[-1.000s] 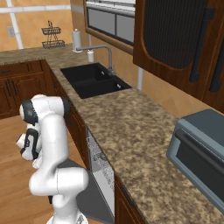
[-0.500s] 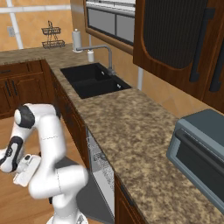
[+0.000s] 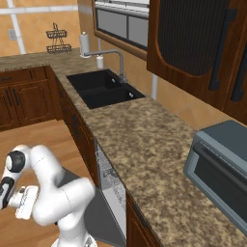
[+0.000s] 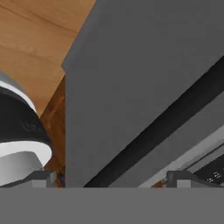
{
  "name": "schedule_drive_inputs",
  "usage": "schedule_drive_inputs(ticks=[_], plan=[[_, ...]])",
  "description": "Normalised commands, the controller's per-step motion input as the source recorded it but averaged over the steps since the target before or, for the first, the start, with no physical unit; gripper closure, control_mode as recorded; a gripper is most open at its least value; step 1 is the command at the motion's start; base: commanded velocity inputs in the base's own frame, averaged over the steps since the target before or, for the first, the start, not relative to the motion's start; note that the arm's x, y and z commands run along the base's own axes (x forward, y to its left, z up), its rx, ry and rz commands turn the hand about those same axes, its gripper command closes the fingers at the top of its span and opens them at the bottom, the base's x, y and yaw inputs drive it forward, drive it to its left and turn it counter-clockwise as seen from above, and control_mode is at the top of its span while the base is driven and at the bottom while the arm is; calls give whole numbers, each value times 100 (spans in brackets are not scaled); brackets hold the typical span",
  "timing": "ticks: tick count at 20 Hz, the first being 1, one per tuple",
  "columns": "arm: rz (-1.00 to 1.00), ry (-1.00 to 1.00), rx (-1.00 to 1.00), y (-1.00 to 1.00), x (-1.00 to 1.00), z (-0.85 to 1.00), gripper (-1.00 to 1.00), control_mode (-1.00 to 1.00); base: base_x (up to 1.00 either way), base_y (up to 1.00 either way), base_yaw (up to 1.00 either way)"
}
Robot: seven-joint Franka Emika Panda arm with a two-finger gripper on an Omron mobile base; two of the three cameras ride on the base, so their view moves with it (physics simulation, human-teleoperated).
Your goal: Pick up the cup and bowl from the counter, place them in the dishwasher, and close the dishwasher door.
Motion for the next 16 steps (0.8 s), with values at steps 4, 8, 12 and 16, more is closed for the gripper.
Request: schedule_drive_inputs(ticks=[4,8,12,16], plan=[[0,0,-14,-47,85,-46,-100,-100,0,0,0],[0,0,-7,-62,96,-47,-100,-100,0,0,0],[0,0,-4,-81,100,-29,-100,-100,0,0,0],[10,-2,0,-100,100,0,-100,-100,0,0,0]])
